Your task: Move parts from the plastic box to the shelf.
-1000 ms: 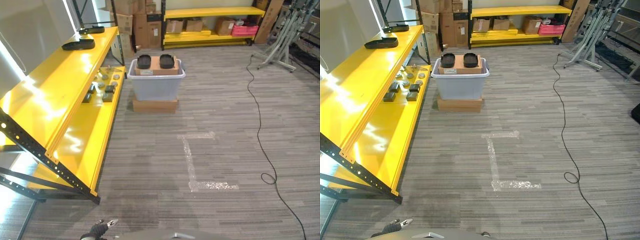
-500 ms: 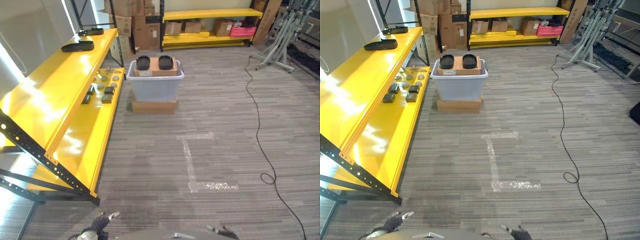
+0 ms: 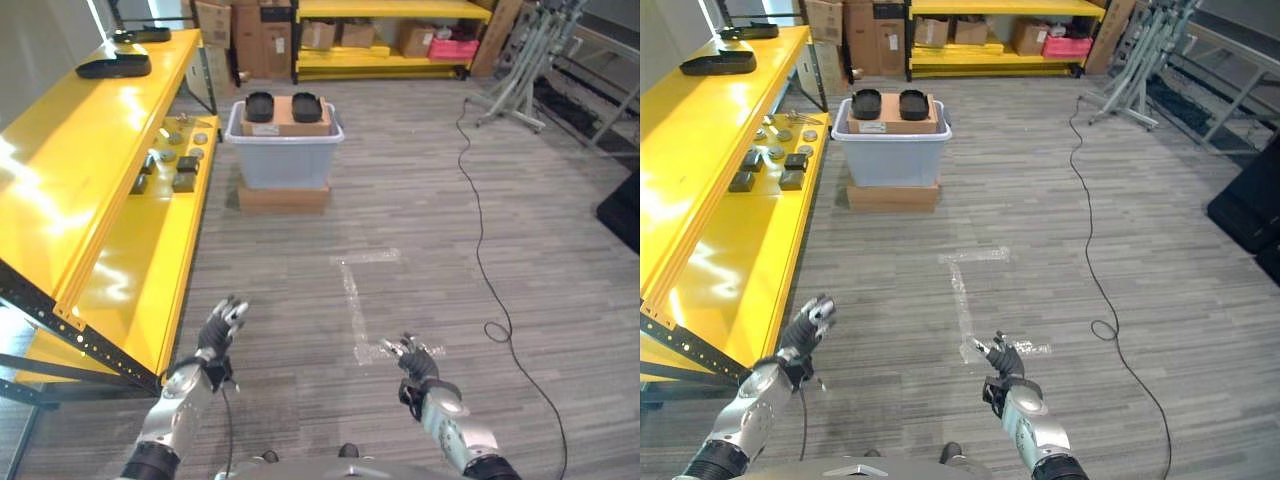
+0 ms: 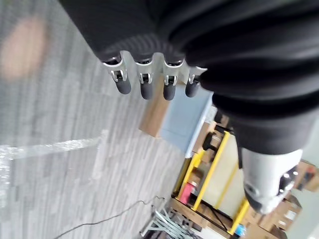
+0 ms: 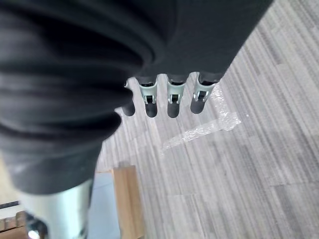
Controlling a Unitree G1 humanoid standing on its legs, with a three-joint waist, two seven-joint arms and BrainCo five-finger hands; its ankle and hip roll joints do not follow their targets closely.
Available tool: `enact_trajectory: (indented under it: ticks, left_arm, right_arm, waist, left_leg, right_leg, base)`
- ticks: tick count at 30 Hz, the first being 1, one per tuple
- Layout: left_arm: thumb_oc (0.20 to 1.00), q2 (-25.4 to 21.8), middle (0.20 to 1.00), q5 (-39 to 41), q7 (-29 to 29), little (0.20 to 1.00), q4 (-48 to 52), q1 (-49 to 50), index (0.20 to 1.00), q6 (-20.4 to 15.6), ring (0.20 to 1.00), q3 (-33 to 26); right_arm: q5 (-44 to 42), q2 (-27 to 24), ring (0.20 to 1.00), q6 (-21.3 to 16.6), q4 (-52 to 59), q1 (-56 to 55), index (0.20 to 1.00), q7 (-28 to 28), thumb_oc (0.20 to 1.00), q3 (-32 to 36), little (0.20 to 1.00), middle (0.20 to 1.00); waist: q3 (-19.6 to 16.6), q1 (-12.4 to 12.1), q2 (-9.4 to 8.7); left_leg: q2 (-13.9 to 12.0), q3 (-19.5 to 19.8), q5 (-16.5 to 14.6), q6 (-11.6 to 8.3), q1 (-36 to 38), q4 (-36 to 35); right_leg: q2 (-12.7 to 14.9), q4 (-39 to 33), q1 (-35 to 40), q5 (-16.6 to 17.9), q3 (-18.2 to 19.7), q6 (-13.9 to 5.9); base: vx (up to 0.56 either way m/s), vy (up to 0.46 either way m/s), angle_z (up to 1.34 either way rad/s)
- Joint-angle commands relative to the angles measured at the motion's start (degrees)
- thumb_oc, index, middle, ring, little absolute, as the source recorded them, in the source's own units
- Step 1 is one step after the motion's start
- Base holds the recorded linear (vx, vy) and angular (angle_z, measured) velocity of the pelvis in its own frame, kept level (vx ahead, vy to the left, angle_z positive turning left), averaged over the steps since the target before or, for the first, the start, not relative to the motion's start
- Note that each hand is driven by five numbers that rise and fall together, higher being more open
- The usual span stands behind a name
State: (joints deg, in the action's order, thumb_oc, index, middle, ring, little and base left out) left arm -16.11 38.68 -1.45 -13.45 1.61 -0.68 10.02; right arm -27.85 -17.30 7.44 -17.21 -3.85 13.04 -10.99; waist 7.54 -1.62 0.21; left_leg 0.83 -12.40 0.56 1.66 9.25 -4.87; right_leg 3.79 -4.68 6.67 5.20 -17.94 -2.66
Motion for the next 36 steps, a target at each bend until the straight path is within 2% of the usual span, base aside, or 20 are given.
enact_trajectory:
  ticks: [1,5,6,12,17,27,31,33,35,36]
  left_arm:
    - [1.000,-1.61,1.000,-0.03,0.59,1.000,3.69,-3.84,1.000,-3.73,1.000,-1.27]
    - [1.000,-3.47,1.000,-1.60,3.15,1.000,11.26,-3.74,1.000,-1.96,1.000,-2.70]
    - [1.000,-4.11,1.000,-1.76,3.91,1.000,13.01,-3.66,1.000,-0.77,1.000,-3.36]
    - [1.000,-6.12,1.000,-4.13,6.20,1.000,18.31,-3.38,1.000,0.83,1.000,-4.64]
    - [1.000,-6.18,1.000,-3.63,9.53,1.000,19.81,-2.31,1.000,2.15,1.000,-5.24]
    - [1.000,-6.61,1.000,-4.68,10.59,1.000,21.08,-0.81,1.000,3.83,1.000,-6.75]
    - [1.000,-7.12,1.000,-4.14,12.02,1.000,22.47,-0.75,1.000,5.74,1.000,-7.24]
    - [1.000,-7.35,1.000,-3.34,11.73,1.000,22.79,-1.03,1.000,6.00,1.000,-7.65]
    - [1.000,-7.18,1.000,-2.49,10.29,1.000,23.48,-1.51,1.000,5.52,1.000,-7.96]
    - [1.000,-7.17,1.000,-2.01,9.32,1.000,23.79,-1.52,1.000,5.09,1.000,-8.14]
  right_arm:
    - [-2.10,-1.90,1.000,-5.66,4.98,4.10,1.000,-1.20,1.000,1.40,1.000,1.000]
    - [-2.54,-2.49,1.000,-7.02,12.55,4.66,1.000,-1.94,1.000,3.04,1.000,1.000]
    - [-1.81,-2.69,1.000,-6.64,14.82,4.81,1.000,-1.46,1.000,3.52,1.000,1.000]
    - [0.83,-4.74,1.000,-4.12,23.09,5.94,1.000,0.12,1.000,4.29,1.000,1.000]
    - [-0.20,-4.51,1.000,-3.85,24.51,5.68,1.000,1.39,1.000,3.95,1.000,1.000]
    - [-2.27,-4.06,1.000,-3.19,24.73,4.76,1.000,1.64,1.000,3.49,1.000,1.000]
    - [-3.75,-3.98,1.000,-3.02,25.97,4.28,1.000,1.43,1.000,3.47,1.000,1.000]
    - [-4.59,-3.76,1.000,-2.96,26.67,4.38,1.000,1.95,1.000,3.47,1.000,1.000]
    - [-4.12,-3.32,1.000,-3.33,27.34,4.19,1.000,2.05,1.000,3.36,1.000,1.000]
    - [-3.83,-3.30,1.000,-3.38,27.60,4.02,1.000,1.95,1.000,3.44,1.000,1.000]
  waist:
    - [-0.82,-1.15,0.18]
    - [-0.85,-1.27,0.46]
    - [-0.93,-1.33,0.52]
    - [-1.14,-1.53,0.67]
    - [-1.14,-2.01,0.62]
    - [-0.42,-2.74,0.91]
    - [0.60,-2.62,1.33]
    - [1.73,-2.49,1.71]
    - [3.42,-2.40,2.53]
    - [3.87,-2.34,2.77]
  left_leg:
    - [-1.21,-3.43,-2.60,-0.98,0.14,0.15]
    - [-1.07,-3.51,-2.61,-1.02,0.07,0.24]
    - [-1.05,-3.61,-2.67,-1.08,0.04,0.29]
    - [-0.81,-3.84,-2.84,-1.00,-0.18,0.39]
    - [-0.40,-3.56,-3.08,-0.73,-0.48,0.67]
    - [0.70,-2.97,-3.91,0.49,-1.35,1.97]
    - [1.91,-1.45,-4.52,2.21,-2.30,2.91]
    - [2.88,-0.35,-4.89,3.57,-2.94,3.74]
    - [4.01,0.67,-5.54,4.95,-3.29,4.85]
    - [4.58,1.69,-6.61,5.12,-2.58,4.92]
  right_leg:
    - [2.77,0.73,1.91,-3.31,-0.43,-5.12]
    - [2.78,0.64,2.03,-3.45,-0.67,-5.29]
    - [2.79,0.67,2.01,-3.57,-0.75,-5.38]
    - [2.87,1.15,1.77,-4.11,-1.09,-5.61]
    - [3.07,1.87,1.51,-4.45,-1.28,-5.75]
    - [4.44,5.59,0.09,-5.38,-1.54,-6.42]
    - [5.33,13.63,-3.21,-5.79,-0.97,-7.26]
    - [6.39,21.37,-6.73,-5.20,-0.77,-8.04]
    - [9.46,33.48,-12.02,-2.86,-0.98,-8.34]
    - [10.30,37.47,-13.19,-2.77,-0.27,-9.38]
  base:
    - [0.01,0.017,-0.06]
    - [0.00,0.000,0.00]
    - [0.00,0.000,0.00]
    - [0.02,0.028,-0.03]
    - [0.02,0.030,-0.10]
    - [0.03,0.068,-0.02]
    - [0.05,0.119,-0.05]
    - [0.04,0.160,-0.12]
    - [0.07,0.194,-0.13]
    - [0.13,0.184,-0.13]
